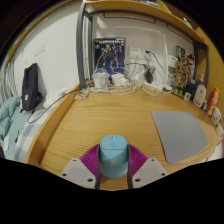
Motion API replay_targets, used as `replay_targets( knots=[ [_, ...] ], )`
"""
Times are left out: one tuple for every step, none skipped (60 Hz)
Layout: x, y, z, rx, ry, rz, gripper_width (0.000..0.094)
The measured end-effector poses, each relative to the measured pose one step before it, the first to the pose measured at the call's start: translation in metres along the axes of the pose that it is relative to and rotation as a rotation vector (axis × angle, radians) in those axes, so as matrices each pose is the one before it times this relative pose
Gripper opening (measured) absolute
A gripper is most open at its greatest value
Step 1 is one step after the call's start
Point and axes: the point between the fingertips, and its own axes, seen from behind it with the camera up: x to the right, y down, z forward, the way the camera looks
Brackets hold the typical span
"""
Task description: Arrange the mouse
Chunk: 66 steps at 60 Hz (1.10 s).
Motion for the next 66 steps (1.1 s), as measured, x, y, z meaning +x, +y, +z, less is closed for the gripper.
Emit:
replay_targets(
  knots=[
    [-0.00029, 0.00036, -0.0002, -0.00754, -0.00065, -0.0001, 0.0397],
    [-0.00046, -0.00107, -0.00014, -0.00023, -0.00214, -0.0025, 0.0333],
    [-0.00062, 0.00017, 0.00008, -0.00493, -0.00437, -0.0052, 0.0332],
    [-0.00125, -0.00005, 0.00019, -0.0031, -0.00761, -0.0044, 0.0332],
    [-0.00071, -0.00021, -0.00002, -0.00417, -0.0067, -0.0012, 0.033],
    [-0.00082, -0.00014, -0.00045, -0.00416, -0.00544, -0.0002, 0.0329],
    [-0.00149, -0.00072, -0.00101, -0.0024, -0.00943, -0.004, 0.0329],
    [-0.00336, -0.00094, -0.00395, 0.00186, -0.01204, -0.0066, 0.0329],
    [-0.00181, -0.00355, -0.00223, 0.00514, -0.01272, -0.0058, 0.0329],
    [-0.00124, -0.00426, -0.00275, 0.00622, -0.01121, -0.004, 0.033],
    [-0.00109, -0.00492, -0.00328, 0.00714, -0.01108, -0.0026, 0.033],
    [-0.00068, -0.00557, -0.00386, 0.00741, -0.01117, -0.0015, 0.033],
    [-0.00024, -0.00653, -0.00411, 0.00968, -0.00965, -0.0012, 0.033],
    [0.00127, -0.00801, -0.0013, 0.01614, -0.00444, -0.0046, 0.0331],
    [0.0024, -0.00899, -0.00763, 0.01555, -0.00779, -0.007, 0.0331],
    [0.00302, -0.00927, -0.00488, 0.01694, -0.00292, -0.0066, 0.033],
    [0.00375, -0.00931, -0.00464, 0.01432, -0.00197, -0.0034, 0.033],
    [0.00393, -0.00978, -0.00474, 0.01444, -0.00317, -0.0017, 0.0331],
    [0.00393, -0.01056, -0.00504, 0.01693, -0.00448, -0.0022, 0.0332],
    [0.00415, -0.01117, -0.00484, 0.01819, -0.00398, -0.0018, 0.0331],
    [0.00378, -0.01095, -0.00135, 0.0205, 0.0032, -0.0005, 0.033],
    [0.00774, -0.01199, -0.00722, 0.01776, 0.00044, -0.0005, 0.033],
    [0.00731, -0.01142, -0.0048, 0.01881, 0.00475, -0.0005, 0.033],
    [0.00792, -0.01157, -0.00445, 0.01778, 0.00402, 0.0007, 0.033],
    [0.00828, -0.01121, -0.00426, 0.01695, 0.00239, 0.0025, 0.0331],
    [0.00822, -0.01081, -0.00382, 0.01616, 0.00177, 0.0029, 0.0332],
    [0.00846, -0.01002, -0.00351, 0.0157, 0.00303, 0.0017, 0.0331],
    [0.00918, -0.01001, -0.00304, 0.01493, 0.00533, -0.0002, 0.0331],
    [0.00805, -0.00768, 0.00013, 0.01583, 0.01335, -0.0026, 0.0332],
    [0.01116, -0.00842, -0.00305, 0.0115, 0.01123, -0.0044, 0.0332],
    [0.01196, -0.00787, -0.00163, 0.01051, 0.01112, -0.0056, 0.0333],
    [0.01095, -0.00689, -0.00169, 0.01003, 0.01067, -0.0075, 0.0333],
    [0.01086, -0.00574, -0.00108, 0.00883, 0.00968, -0.0057, 0.0333],
    [0.01056, -0.0045, -0.00021, 0.00574, 0.0087, -0.0024, 0.0333],
    [0.01015, -0.0032, 0.00047, 0.00407, 0.0074, 0.0006, 0.0333],
    [0.01011, -0.00238, 0.00128, 0.00446, 0.00662, 0.0023, 0.0333],
    [0.00915, -0.0013, 0.0006, 0.00393, 0.00709, 0.0023, 0.0332],
    [0.0099, -0.00066, 0.00164, 0.00305, 0.00788, 0.0035, 0.0332],
    [0.00932, 0.00075, 0.00064, 0.00108, 0.01043, 0.0034, 0.0332],
    [0.01001, 0.00085, 0.00387, -0.00066, 0.00885, 0.0035, 0.0334],
    [0.0092, 0.00245, 0.00298, -0.00409, 0.00841, 0.0016, 0.0339],
    [0.00865, 0.00382, 0.00312, -0.00684, 0.0081, 0.0017, 0.034],
    [0.00815, 0.00474, 0.00333, -0.00916, 0.00787, 0.0009, 0.0339],
    [0.00696, 0.0054, 0.00323, -0.01075, 0.00588, 0.0004, 0.0339],
    [0.00617, 0.00617, 0.00356, -0.01095, 0.00396, 0.0, 0.034],
    [0.00504, 0.00672, 0.00267, -0.01213, 0.00336, -0.0007, 0.0339],
    [0.00507, 0.00715, 0.00411, -0.01238, 0.00363, 0.0002, 0.0339],
    [0.00467, 0.00777, 0.00394, -0.01442, 0.00385, -0.0003, 0.0339],
    [0.00372, 0.00812, 0.00451, -0.01512, 0.00323, -0.0012, 0.0339],
    [0.00224, 0.00834, 0.00295, -0.01647, 0.00302, -0.0012, 0.0337],
    [0.00254, 0.00848, 0.00546, -0.01471, 0.00045, 0.0003, 0.0339],
    [0.00259, 0.0082, 0.00496, -0.01533, -0.00008, 0.0029, 0.0339],
    [0.00186, 0.00858, 0.00518, -0.01642, 0.00106, 0.0029, 0.0339],
    [0.00153, 0.00878, 0.00501, -0.01655, 0.00011, 0.0034, 0.0338],
    [0.00083, 0.00819, 0.00484, -0.01634, -0.00078, 0.0037, 0.0338],
    [0.00055, 0.00788, 0.00455, -0.01539, -0.00208, 0.0041, 0.0339],
    [0.00041, 0.00796, 0.00458, -0.01495, -0.00254, 0.0037, 0.0338],
    [0.00018, 0.00805, 0.00443, -0.01512, -0.00116, 0.0023, 0.0339],
    [0.00102, 0.00834, 0.00357, -0.01493, -0.00162, 0.0026, 0.0339],
    [0.00034, 0.00703, 0.00445, -0.01427, 0.00065, 0.0041, 0.0339],
    [0.00016, 0.0062, 0.00362, -0.01296, 0.00021, 0.0023, 0.034],
    [-0.00023, 0.00574, 0.00343, -0.00947, -0.00113, 0.0007, 0.0339],
    [-0.0001, 0.00502, 0.00296, -0.00807, -0.00136, -0.0004, 0.0339],
    [-0.00023, 0.00487, 0.00304, -0.00767, -0.00115, 0.0007, 0.0339],
    [0.00015, 0.00493, 0.00266, -0.0086, -0.00077, 0.0024, 0.0337],
    [0.00027, 0.00405, 0.00154, -0.01125, -0.00114, 0.002, 0.034]
  ],
)
